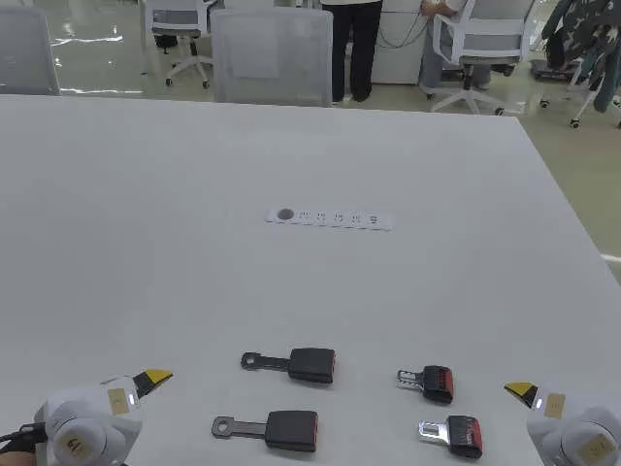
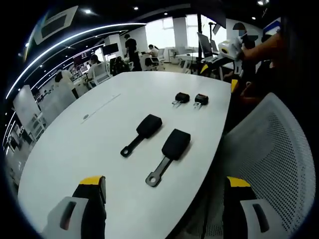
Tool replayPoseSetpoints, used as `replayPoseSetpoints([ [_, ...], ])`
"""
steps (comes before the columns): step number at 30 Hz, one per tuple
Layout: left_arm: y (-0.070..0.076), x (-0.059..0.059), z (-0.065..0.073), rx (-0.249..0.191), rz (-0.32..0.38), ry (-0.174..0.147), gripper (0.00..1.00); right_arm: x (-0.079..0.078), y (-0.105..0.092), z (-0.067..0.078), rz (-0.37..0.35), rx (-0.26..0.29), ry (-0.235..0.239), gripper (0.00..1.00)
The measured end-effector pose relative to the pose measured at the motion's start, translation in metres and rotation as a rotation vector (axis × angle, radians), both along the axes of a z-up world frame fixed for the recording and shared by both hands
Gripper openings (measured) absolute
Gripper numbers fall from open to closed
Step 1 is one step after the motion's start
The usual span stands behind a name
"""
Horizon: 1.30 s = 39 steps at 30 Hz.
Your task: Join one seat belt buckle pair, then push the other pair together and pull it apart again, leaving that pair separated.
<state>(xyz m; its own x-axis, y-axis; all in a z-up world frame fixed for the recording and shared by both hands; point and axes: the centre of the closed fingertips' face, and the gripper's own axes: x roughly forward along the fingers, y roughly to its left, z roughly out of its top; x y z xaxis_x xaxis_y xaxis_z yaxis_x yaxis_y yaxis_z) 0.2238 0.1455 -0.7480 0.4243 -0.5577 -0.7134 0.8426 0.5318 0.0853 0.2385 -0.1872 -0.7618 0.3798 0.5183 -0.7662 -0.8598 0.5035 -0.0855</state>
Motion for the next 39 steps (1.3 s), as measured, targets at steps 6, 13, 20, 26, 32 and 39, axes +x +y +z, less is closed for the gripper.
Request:
replayPoseSetpoints([
  [6,-0.001,0.002,-0.001,-0.004,0.004,-0.002,1.0,0.001,-0.003,0.001,0.001,-0.007,-0.002,1.0],
  [13,-0.003,0.002,-0.003,-0.016,0.016,0.0,1.0,-0.002,-0.008,0.0,0.0,-0.02,-0.003,1.0],
  [20,-0.004,0.003,-0.004,-0.002,0.001,0.0,1.0,-0.007,-0.01,-0.001,-0.006,-0.024,-0.001,1.0],
  [26,-0.005,0.005,-0.002,-0.001,-0.006,-0.002,1.0,-0.006,-0.009,-0.001,-0.012,-0.018,-0.003,1.0],
  [32,-0.005,0.007,-0.002,0.0,-0.006,-0.006,1.0,-0.004,-0.008,0.001,-0.009,-0.017,-0.012,1.0],
  [39,-0.003,0.006,-0.006,0.033,-0.03,-0.009,1.0,0.001,-0.009,0.001,-0.009,-0.023,-0.026,1.0],
])
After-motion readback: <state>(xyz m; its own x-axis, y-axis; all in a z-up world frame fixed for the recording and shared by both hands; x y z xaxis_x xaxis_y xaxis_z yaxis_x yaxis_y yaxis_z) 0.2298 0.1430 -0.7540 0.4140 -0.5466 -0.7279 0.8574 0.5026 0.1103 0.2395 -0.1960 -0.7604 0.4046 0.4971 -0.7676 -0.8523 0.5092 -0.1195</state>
